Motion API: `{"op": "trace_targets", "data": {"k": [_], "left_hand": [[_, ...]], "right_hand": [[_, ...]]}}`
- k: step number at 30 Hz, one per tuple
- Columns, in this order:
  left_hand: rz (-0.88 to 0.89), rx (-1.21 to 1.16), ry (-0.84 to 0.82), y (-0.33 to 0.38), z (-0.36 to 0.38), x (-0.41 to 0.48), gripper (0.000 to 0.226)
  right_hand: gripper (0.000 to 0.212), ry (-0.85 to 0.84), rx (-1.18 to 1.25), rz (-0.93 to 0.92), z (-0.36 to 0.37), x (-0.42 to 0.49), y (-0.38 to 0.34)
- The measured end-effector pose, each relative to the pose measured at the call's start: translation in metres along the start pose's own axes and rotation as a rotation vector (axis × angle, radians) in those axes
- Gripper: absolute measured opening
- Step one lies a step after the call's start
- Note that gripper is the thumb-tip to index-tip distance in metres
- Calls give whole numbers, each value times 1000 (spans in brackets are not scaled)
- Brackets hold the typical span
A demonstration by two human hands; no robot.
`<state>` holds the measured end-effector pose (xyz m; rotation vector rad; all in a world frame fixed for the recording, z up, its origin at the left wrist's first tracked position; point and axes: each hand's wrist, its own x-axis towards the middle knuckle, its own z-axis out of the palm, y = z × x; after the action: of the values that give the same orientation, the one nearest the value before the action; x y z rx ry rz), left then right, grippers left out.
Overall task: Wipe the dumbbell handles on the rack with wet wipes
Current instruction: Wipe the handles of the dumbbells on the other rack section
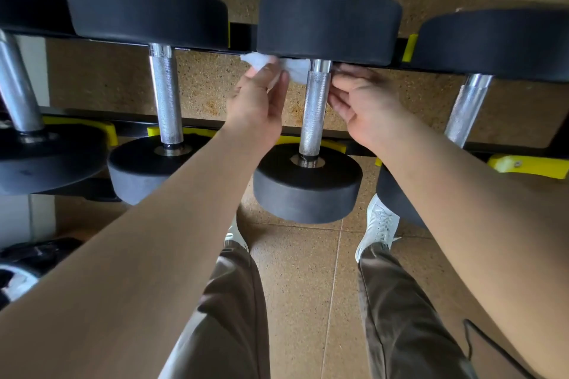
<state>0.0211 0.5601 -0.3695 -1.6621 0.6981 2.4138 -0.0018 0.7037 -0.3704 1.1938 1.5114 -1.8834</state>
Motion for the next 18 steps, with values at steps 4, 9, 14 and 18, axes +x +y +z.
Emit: {"op": "trace_targets", "data": {"k": [4, 9, 14, 18], "left_hand": [[33, 135, -41, -17, 11, -13, 15], [89, 356, 8, -20, 14, -16, 12], [126, 165, -60, -1, -9, -18, 11], [124, 200, -81, -6, -5, -18, 11]], "right_hand": [[8, 82, 148, 78, -16, -5, -7], [7, 28, 411, 138, -28, -13, -1], [14, -64, 186, 86, -5, -13, 2], [11, -79, 205, 108, -16, -8, -3]]}}
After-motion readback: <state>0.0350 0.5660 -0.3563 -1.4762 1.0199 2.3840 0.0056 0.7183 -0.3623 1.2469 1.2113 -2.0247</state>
